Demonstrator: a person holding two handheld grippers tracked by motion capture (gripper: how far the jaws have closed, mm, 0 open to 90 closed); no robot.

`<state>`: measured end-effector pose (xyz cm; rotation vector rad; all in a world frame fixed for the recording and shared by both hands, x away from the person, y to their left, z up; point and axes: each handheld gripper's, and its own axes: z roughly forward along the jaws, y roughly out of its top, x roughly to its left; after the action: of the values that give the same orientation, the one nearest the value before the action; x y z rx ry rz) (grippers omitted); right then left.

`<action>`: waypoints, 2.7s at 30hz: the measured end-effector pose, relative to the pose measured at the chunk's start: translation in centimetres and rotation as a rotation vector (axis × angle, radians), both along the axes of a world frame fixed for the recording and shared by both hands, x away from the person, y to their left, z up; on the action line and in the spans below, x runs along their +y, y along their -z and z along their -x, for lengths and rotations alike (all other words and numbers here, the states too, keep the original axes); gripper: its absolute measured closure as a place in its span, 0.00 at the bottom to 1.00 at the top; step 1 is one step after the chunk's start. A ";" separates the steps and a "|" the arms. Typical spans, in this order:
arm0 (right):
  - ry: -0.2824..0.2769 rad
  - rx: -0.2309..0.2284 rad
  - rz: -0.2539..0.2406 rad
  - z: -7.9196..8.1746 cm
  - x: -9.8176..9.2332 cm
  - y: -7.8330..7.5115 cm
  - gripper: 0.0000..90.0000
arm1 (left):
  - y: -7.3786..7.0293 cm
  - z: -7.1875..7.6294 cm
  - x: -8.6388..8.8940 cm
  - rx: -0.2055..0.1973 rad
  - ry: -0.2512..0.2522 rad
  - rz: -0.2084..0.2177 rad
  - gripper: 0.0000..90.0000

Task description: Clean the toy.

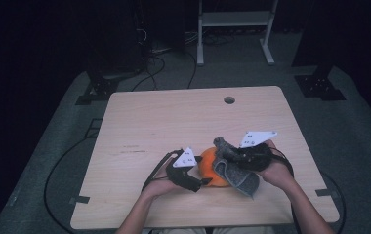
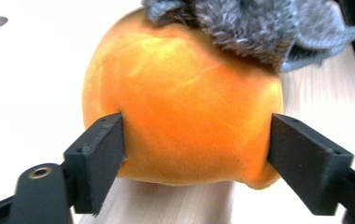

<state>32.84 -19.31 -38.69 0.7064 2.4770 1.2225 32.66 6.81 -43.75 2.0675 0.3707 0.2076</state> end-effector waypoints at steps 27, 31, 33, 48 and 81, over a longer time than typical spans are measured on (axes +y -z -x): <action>0.048 -0.020 0.023 0.9 -2.4 0.1 0.80 | 0.6 0.0 0.1 -0.023 0.015 -0.069 0.21; 0.013 0.004 -0.040 1.0 -2.3 0.2 0.80 | 0.7 -0.1 0.3 -0.018 0.017 -0.074 0.21; 0.016 0.011 -0.053 1.0 -2.4 0.6 0.80 | 0.9 -0.2 0.5 -0.014 0.016 -0.071 0.21; 0.193 0.024 0.042 0.2 -6.7 2.2 0.80 | 0.8 -0.1 0.3 -0.022 0.011 -0.078 0.21; 0.054 0.008 -0.019 0.8 -1.6 2.1 0.83 | 1.1 0.0 0.2 -0.018 0.025 -0.106 0.22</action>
<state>32.00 -20.89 -40.82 0.7793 2.4394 1.2282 32.62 7.02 -44.83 2.1720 0.3289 0.2358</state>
